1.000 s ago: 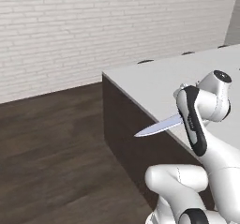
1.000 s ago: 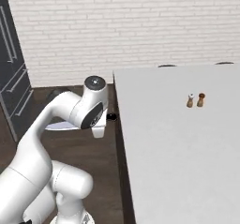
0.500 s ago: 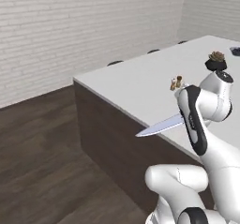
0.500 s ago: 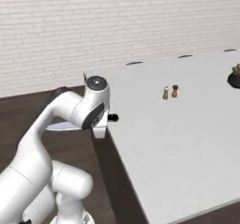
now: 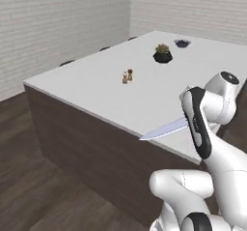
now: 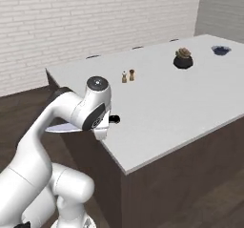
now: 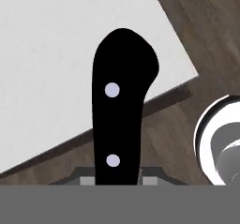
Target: Pick up the knife from the drawer and place it on the cutting board. Then place the meat from the plate to the cutting board.
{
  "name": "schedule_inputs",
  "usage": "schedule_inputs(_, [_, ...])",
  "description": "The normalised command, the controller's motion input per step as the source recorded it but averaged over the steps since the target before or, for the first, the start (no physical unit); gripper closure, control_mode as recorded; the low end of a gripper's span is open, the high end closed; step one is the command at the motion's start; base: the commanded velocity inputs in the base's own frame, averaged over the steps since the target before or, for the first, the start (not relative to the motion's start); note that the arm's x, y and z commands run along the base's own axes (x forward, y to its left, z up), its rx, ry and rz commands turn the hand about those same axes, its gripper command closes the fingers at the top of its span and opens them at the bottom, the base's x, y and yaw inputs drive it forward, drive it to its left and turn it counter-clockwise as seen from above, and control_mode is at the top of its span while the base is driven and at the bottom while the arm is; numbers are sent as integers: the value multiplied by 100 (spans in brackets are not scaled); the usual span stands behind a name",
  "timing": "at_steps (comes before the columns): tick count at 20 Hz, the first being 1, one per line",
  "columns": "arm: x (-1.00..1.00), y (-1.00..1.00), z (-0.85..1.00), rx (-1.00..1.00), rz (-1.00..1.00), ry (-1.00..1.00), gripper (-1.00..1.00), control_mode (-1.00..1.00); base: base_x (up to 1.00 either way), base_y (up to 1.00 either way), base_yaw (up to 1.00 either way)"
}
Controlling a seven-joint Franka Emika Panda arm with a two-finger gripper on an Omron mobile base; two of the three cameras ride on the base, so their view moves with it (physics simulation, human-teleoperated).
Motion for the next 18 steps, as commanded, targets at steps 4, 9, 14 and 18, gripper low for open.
schedule_inputs(4, [0, 0, 0, 0, 0, 0, 100, 100, -29, -100, -34])
schedule_inputs(9, [0, 0, 0, 0, 0, 0, 100, 100, -1, -80, -14])
schedule_inputs(14, [0, 0, 0, 0, 0, 0, 100, 100, 0, -69, -22])
schedule_inputs(18, [0, 0, 0, 0, 0, 0, 100, 100, 0, -74, -71])
